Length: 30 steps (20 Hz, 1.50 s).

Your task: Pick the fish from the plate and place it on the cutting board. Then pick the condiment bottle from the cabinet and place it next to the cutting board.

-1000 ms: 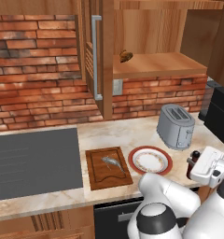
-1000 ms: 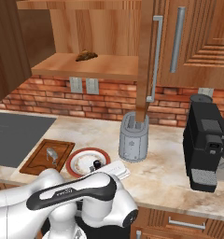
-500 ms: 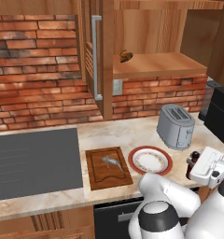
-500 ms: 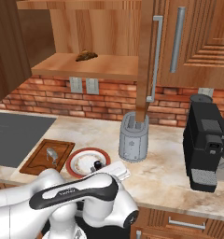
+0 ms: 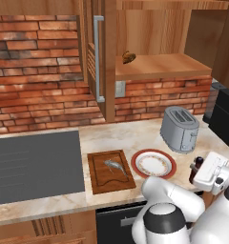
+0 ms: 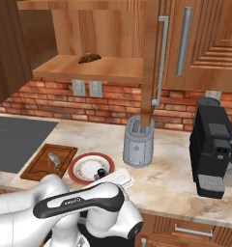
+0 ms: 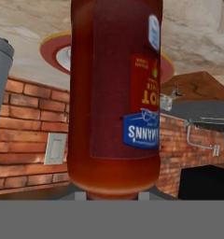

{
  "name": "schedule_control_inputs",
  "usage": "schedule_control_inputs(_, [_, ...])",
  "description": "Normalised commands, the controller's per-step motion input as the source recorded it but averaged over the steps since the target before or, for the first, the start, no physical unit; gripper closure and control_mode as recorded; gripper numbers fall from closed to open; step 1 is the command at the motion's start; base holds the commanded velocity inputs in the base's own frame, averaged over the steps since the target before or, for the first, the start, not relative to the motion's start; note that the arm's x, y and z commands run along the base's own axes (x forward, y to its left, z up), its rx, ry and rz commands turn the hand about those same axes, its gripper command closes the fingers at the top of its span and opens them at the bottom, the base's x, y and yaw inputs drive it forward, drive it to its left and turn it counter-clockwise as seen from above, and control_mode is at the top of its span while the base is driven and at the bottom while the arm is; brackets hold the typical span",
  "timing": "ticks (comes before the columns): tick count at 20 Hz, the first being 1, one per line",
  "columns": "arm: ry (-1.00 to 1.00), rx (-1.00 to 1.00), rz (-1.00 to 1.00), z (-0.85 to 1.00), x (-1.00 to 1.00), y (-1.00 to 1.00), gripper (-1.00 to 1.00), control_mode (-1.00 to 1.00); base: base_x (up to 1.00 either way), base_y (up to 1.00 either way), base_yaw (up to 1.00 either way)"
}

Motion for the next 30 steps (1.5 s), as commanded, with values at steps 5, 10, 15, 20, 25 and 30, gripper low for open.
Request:
schedule_control_inputs(5, [-0.04, 0.0, 0.0, -0.08, 0.0, 0.0, 1.0, -1.0, 0.0, 0.0, 0.0])
schedule_control_inputs(10, [-0.03, 0.0, 0.0, -0.09, 0.01, 0.0, 1.0, -1.0, 0.0, 0.0, 0.0])
schedule_control_inputs(15, [-0.03, 0.0, 0.0, -0.11, 0.02, 0.0, 1.0, -1.0, 0.0, 0.0, 0.0])
schedule_control_inputs(20, [-0.04, 0.0, 0.0, -0.1, 0.0, 0.0, 1.0, -1.0, 0.0, 0.0, 0.0])
schedule_control_inputs(25, [-0.04, 0.0, 0.0, -0.08, 0.0, 0.0, 1.0, -1.0, 0.0, 0.0, 0.0])
schedule_control_inputs(30, [-0.03, 0.0, 0.0, -0.05, 0.0, 0.0, 1.0, -1.0, 0.0, 0.0, 0.0])
